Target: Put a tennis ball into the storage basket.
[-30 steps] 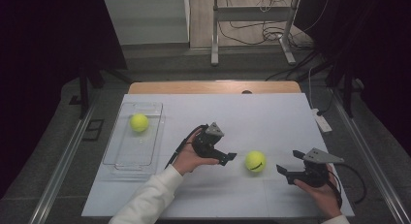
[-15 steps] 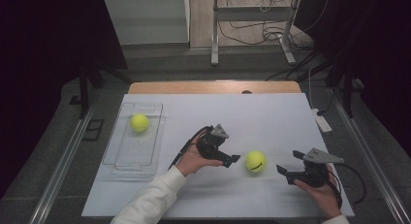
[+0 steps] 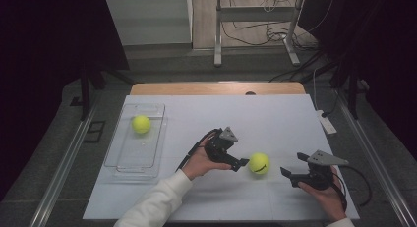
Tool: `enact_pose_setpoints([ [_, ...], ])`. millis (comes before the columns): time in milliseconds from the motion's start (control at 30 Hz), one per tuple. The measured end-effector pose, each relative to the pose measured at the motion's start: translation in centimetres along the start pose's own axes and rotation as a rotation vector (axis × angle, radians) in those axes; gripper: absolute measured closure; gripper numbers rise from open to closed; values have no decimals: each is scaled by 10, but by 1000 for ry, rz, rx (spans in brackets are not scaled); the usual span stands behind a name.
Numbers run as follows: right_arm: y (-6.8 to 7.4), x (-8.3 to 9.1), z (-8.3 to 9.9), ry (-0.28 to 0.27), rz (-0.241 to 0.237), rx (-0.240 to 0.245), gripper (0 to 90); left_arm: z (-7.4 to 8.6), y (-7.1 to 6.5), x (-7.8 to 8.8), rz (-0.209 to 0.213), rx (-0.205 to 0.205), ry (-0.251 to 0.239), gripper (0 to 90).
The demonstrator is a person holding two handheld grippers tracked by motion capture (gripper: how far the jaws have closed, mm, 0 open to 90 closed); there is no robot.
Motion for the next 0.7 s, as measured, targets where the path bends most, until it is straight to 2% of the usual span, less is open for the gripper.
enact_pose_setpoints([
  [233,0,0,0,-1,1,-1,125,-2,-2,-4,17,2,-2,120],
  [700,-1,0,0,-3,2,-3,125,-6,-11,-14,52,-21,11,119],
])
Point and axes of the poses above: each handheld gripper's, and its own axes: x roughly backward along the jaws, z roughly out of its underside, y roughly to its left, the point moved 4 cm from there along -x, roughly forward along the jaws, and after that the axes turned 3 degrees about -x, right-handed, at the moved point
